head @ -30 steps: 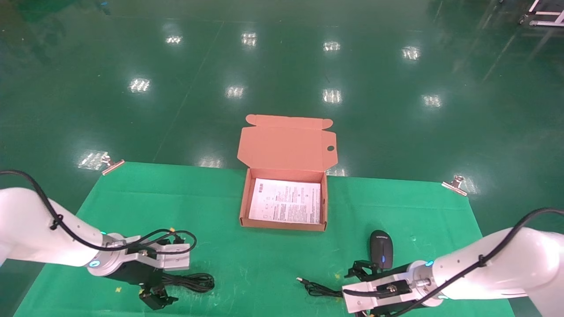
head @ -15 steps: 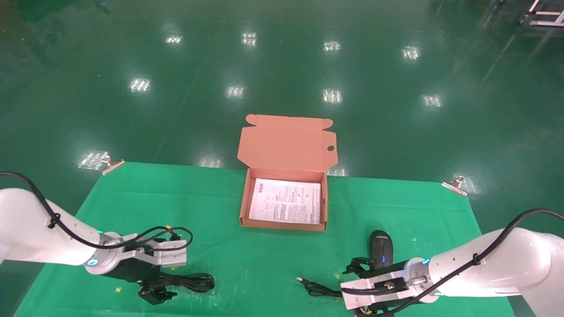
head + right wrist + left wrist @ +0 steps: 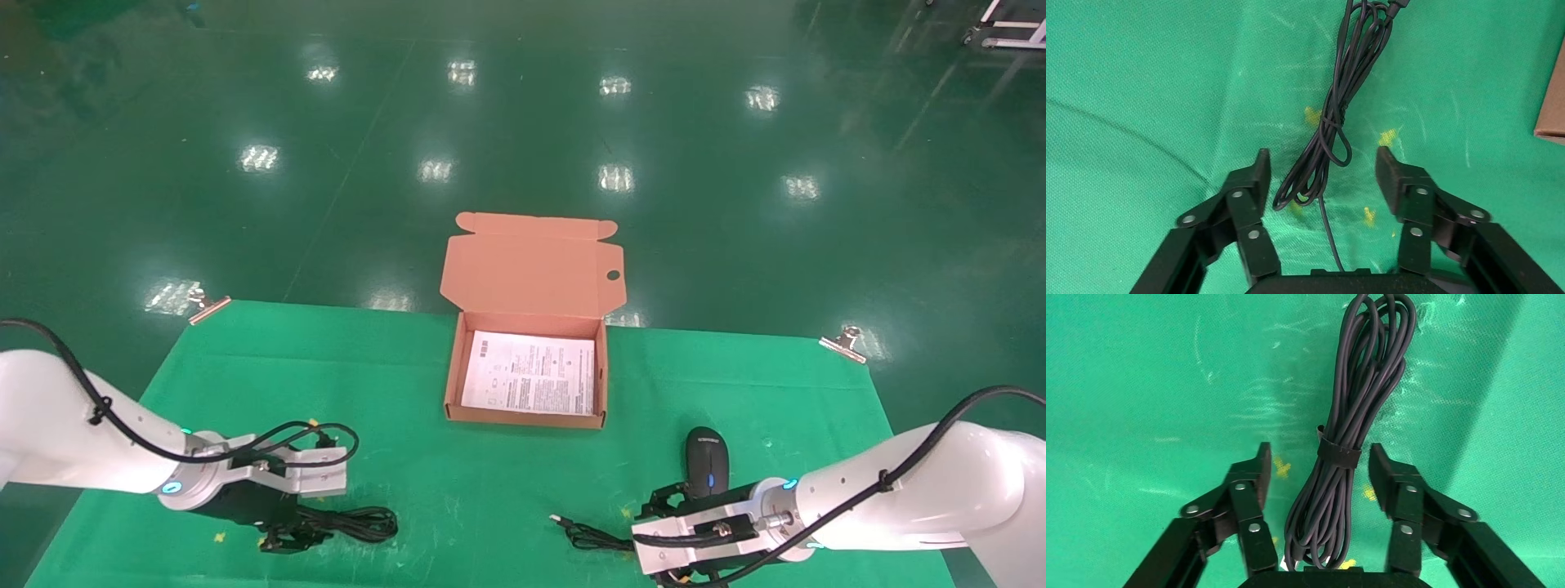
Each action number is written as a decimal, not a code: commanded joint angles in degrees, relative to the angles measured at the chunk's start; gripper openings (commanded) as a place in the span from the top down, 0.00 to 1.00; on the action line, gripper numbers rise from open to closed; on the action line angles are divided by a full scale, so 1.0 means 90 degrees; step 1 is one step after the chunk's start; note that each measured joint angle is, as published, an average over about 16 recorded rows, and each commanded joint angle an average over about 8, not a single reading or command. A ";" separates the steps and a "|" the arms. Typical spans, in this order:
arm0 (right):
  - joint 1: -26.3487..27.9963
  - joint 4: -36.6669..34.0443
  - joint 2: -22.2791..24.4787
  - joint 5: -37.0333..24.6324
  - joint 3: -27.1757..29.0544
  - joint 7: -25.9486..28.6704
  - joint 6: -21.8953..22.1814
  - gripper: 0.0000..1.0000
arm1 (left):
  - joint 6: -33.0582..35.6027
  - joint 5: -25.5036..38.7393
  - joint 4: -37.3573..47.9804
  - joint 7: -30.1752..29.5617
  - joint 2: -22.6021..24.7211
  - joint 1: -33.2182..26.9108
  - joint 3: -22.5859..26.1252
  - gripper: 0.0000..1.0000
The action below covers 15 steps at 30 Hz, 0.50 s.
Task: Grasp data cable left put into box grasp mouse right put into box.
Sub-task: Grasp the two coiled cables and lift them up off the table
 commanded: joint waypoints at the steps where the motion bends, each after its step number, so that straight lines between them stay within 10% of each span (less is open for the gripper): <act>1: 0.0000 0.0007 0.0002 0.0001 0.0000 0.0001 -0.0003 1.00 | 0.0004 0.0001 -0.0011 -0.0003 -0.0002 0.0002 0.0001 1.00; 15: -0.0003 0.0023 0.0008 0.0002 0.0000 0.0006 -0.0009 1.00 | 0.0016 0.0006 -0.0040 -0.0009 -0.0007 0.0007 0.0006 1.00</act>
